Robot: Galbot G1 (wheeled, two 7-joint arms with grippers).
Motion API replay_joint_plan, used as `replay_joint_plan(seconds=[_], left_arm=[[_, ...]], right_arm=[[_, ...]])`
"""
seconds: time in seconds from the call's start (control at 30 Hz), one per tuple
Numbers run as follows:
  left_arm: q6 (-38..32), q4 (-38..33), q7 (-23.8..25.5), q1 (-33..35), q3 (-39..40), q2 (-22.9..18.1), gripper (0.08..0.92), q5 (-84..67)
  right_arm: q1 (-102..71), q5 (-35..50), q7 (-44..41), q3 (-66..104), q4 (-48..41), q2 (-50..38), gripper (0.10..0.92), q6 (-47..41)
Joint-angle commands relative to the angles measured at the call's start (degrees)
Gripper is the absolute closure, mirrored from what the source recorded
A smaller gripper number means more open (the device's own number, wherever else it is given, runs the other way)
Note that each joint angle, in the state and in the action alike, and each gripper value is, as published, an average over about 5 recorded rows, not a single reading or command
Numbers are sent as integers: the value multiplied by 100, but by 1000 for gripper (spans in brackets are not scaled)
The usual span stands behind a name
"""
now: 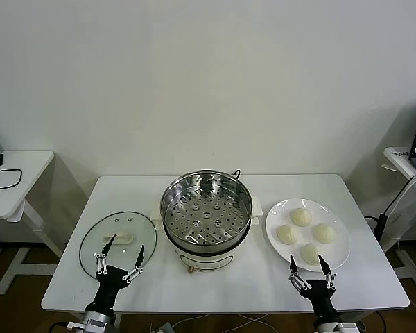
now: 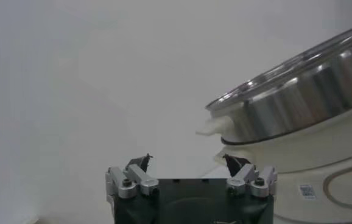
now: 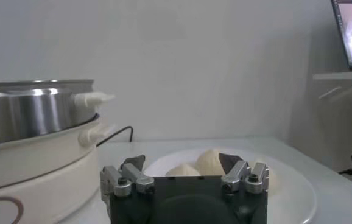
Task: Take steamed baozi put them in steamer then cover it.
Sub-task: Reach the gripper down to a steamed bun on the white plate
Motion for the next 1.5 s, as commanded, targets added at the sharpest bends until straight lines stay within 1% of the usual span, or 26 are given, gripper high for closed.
replay_joint_plan(seconds=[0.03, 0.13, 0.23, 0.33, 0.43, 0.53, 0.63, 0.67, 0.73, 0.77, 0.87, 0.93, 1.03, 1.13, 1.33, 1.5], left_arm=[[-2, -33, -3, 1, 0, -1, 177, -3], [6, -92, -4, 19, 15, -1, 177, -3], [22, -151, -7, 26, 33, -3, 177, -3], [36, -194, -10, 25, 41, -3, 177, -5], [48, -221, -13, 23, 37, -3, 177, -8], [55, -229, -17, 18, 33, -12, 177, -11], [56, -231, -19, 13, 32, -26, 177, -12], [55, -234, -20, 13, 32, -30, 177, -13], [56, -241, -22, 13, 29, -37, 177, -15], [59, -245, -25, 13, 26, -39, 177, -15], [69, -252, -33, 12, 20, -43, 177, -15], [75, -253, -36, 8, 16, -46, 177, -16], [97, -254, -43, 6, 4, -52, 177, -14], [116, -257, -58, 11, -25, -52, 177, -13], [125, -303, -80, 28, -102, -73, 177, -19], [142, -319, -85, 40, -140, -124, 177, -21]], right_arm=[[837, 124, 252, 84, 31, -424, 203, -779], [1467, 337, 290, 64, -197, -701, 203, -1102], [2365, 661, 312, -150, -686, -1101, 203, -1338], [3277, 1204, 411, -580, -1168, -1465, 203, -1556], [4182, 1733, 311, -1143, -1735, -1792, 203, -1676], [4978, 2029, -262, -1752, -2419, -2162, 203, -1735], [5579, 2123, -1278, -2380, -2991, -2561, 203, -1836], [5753, 2073, -1747, -2614, -3172, -2698, 203, -1870], [6034, 1878, -2764, -2988, -3449, -2920, 203, -1932], [6185, 1731, -3402, -3209, -3607, -3020, 203, -1941], [6679, 1155, -4976, -3719, -4033, -3159, 203, -1803], [7106, 705, -5716, -4079, -4324, -3163, 203, -1658], [7741, -25, -6596, -4617, -4698, -3091, 203, -1538], [8313, -759, -7227, -5111, -5062, -2932, 203, -1478], [9204, -2030, -8088, -5806, -5860, -2381, 203, -1291], [9630, -2804, -8537, -6009, -6482, -1813, 203, -1115]])
